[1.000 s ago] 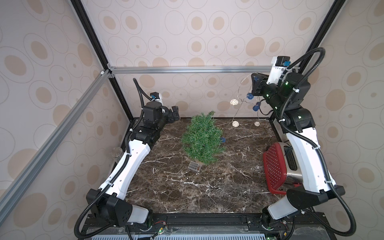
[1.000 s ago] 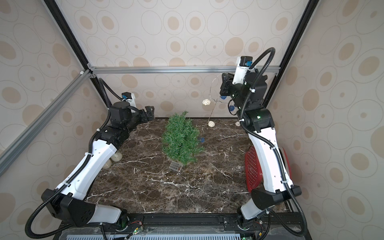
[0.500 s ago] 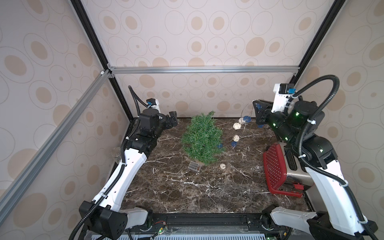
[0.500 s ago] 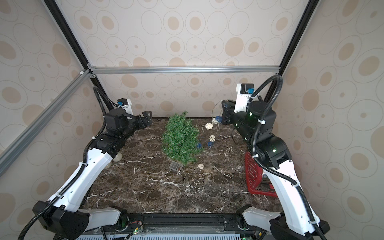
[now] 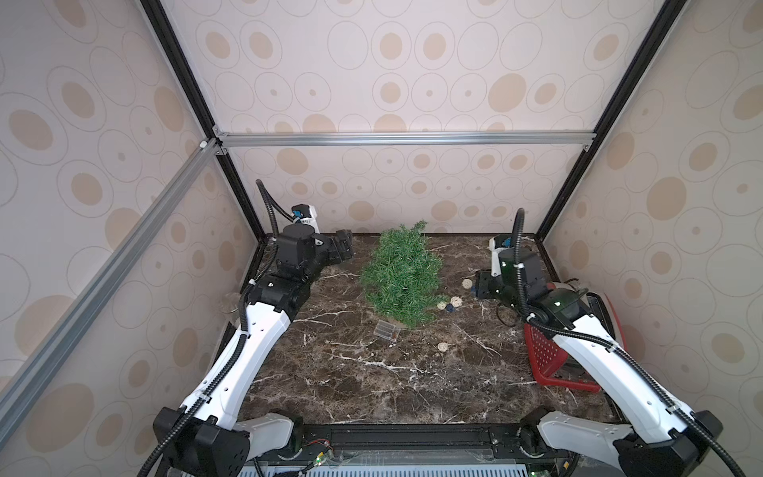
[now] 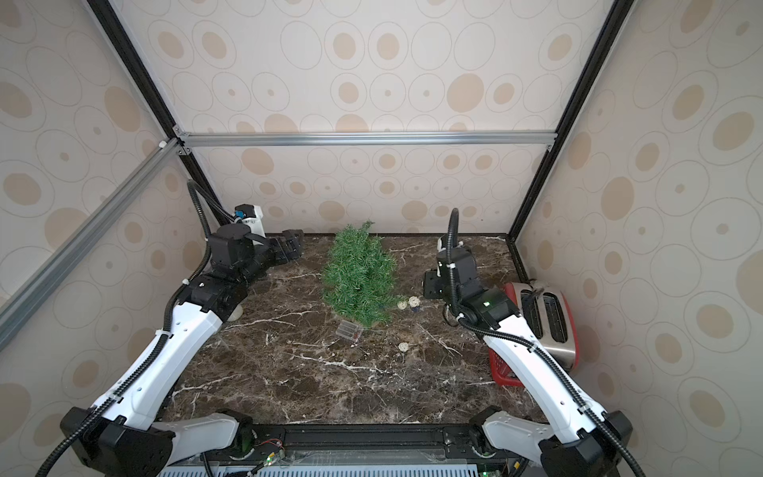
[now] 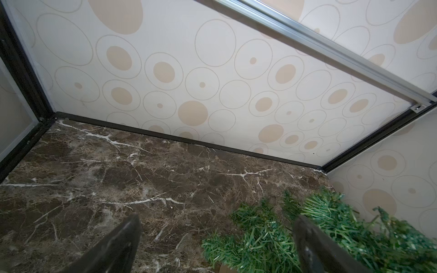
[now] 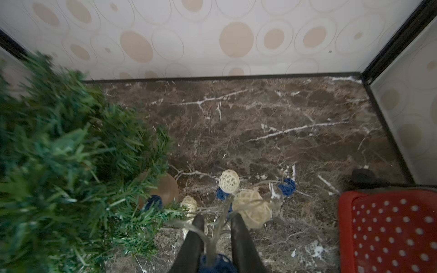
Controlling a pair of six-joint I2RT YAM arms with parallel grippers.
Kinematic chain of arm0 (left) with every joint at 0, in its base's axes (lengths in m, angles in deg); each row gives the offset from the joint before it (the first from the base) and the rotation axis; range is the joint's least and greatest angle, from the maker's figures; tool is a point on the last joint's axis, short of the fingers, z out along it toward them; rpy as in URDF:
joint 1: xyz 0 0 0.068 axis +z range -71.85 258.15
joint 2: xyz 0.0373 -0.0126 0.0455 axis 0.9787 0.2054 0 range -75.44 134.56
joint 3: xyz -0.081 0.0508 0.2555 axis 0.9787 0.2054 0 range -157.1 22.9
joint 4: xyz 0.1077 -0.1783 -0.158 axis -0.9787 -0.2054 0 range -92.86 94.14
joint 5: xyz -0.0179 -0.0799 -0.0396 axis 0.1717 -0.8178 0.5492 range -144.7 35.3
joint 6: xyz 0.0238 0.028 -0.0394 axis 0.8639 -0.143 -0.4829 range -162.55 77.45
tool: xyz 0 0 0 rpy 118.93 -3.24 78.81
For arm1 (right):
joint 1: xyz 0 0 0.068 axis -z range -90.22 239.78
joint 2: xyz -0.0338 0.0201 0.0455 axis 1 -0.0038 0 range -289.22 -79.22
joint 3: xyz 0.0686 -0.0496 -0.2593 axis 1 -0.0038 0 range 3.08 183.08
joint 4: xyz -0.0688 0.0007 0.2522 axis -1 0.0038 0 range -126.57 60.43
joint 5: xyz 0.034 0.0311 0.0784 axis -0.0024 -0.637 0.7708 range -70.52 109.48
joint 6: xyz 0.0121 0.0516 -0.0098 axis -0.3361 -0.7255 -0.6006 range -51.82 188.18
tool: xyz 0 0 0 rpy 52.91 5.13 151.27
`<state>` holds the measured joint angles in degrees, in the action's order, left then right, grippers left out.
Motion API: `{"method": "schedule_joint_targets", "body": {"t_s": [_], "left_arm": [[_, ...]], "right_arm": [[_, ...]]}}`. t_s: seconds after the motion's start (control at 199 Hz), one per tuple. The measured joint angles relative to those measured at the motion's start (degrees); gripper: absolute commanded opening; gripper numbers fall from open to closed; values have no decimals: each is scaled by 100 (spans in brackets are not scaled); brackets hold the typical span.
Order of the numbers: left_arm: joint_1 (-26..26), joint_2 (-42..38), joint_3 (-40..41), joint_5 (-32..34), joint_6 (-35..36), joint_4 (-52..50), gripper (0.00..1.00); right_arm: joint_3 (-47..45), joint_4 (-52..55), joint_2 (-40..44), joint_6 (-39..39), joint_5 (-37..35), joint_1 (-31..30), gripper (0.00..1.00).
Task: Remove string lights from the small christmas tree
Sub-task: Place the light string at the center of the board.
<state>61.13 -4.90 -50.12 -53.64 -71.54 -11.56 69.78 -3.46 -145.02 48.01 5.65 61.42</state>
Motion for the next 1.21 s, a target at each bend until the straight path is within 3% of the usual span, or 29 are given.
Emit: {"method": "schedule_joint_targets", "body": {"t_s": [0.231,0.266,0.317,0.357,0.427,0.533,0.784,1.061,1.207], "left_arm": [[-2,-140,275,-81,-20,-9,99],[0,-153,297,-87,-22,-7,99],[0,-175,328,-101,-22,-7,99],[-2,-192,358,-111,-24,-7,99],[0,-234,420,-127,-31,-9,99],[-2,-251,446,-164,-39,-11,99],[-2,-251,446,-212,-70,-13,99],[0,-251,446,-227,-116,-28,99],[0,-251,446,-229,-127,-66,99]], "right_arm": [[-796,127,57,-612,240,-245,1],[-883,190,44,-713,291,-243,10],[-1023,229,33,-852,380,-243,39],[-1143,258,33,-964,468,-245,52],[-1327,319,33,-1058,560,-243,63],[-1440,400,74,-1130,654,-245,72],[-1412,-116,-24,-741,1106,-243,75],[-1139,-951,-1174,-376,1300,-79,62],[-1095,-1198,-1436,-398,1318,160,65]]}}
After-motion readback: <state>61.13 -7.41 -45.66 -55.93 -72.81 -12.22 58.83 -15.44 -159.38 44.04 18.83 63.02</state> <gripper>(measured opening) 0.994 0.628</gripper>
